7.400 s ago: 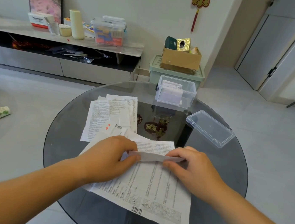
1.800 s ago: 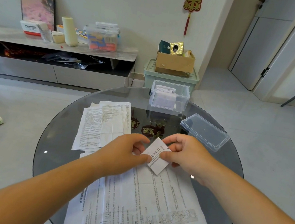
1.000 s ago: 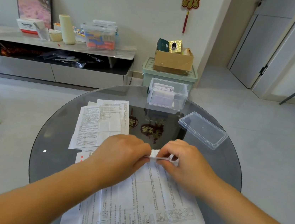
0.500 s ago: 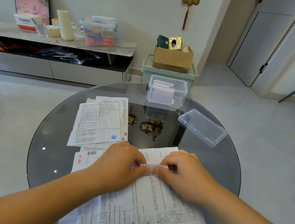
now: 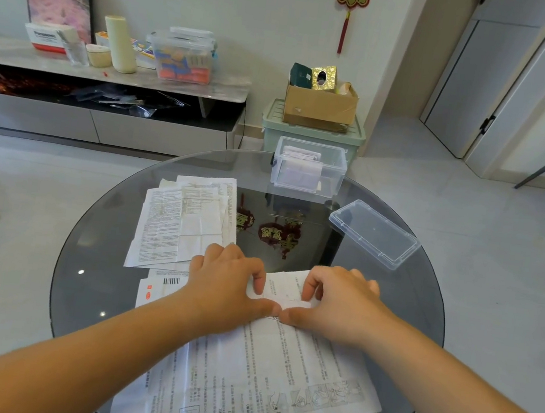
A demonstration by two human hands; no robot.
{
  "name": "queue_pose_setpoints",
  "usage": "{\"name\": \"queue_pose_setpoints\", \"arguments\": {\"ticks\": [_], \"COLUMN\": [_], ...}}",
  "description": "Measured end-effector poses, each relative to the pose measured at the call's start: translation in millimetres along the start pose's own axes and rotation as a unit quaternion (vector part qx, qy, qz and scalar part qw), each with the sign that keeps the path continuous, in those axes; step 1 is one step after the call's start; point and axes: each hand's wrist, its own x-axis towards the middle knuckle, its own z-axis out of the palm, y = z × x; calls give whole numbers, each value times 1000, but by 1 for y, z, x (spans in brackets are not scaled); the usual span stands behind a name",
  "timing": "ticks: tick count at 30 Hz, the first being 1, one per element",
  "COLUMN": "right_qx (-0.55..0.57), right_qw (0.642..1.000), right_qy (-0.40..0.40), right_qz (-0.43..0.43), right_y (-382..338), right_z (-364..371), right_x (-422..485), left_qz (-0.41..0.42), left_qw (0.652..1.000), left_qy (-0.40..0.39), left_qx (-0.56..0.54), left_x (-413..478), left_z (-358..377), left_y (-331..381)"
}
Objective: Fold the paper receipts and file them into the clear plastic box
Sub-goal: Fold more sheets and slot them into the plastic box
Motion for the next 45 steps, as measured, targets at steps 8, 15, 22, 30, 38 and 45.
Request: {"name": "queue_pose_setpoints", "arguments": {"ticks": [8,15,22,30,38,45], "right_qx": [-8,-2,5,9,86,128], "right_qw": [999,998,997,994,988,983], "right_qy": [-19,-58,-71,-69,-30,21], "right_qz": [24,6,-19,-89,-123,-130], "right_y": [3,7,10,5,4,2], "right_z": [-3,-10,-13,-9,-5,-16], "right_x": [4,2,2,1,1,5], "left_qz": [-5,-1,3,82,104,101], "left_qw": [1000,999,998,995,989,975], "left_qy": [3,-21,-46,-35,-35,20], "left_qx": [6,-29,-43,48,-103,-195], "left_x": [-2,0,0,0,-1,12], "left_z": [0,-9,-17,-19,-20,-36], "left_y": [-2,0,0,10,3,3]}}
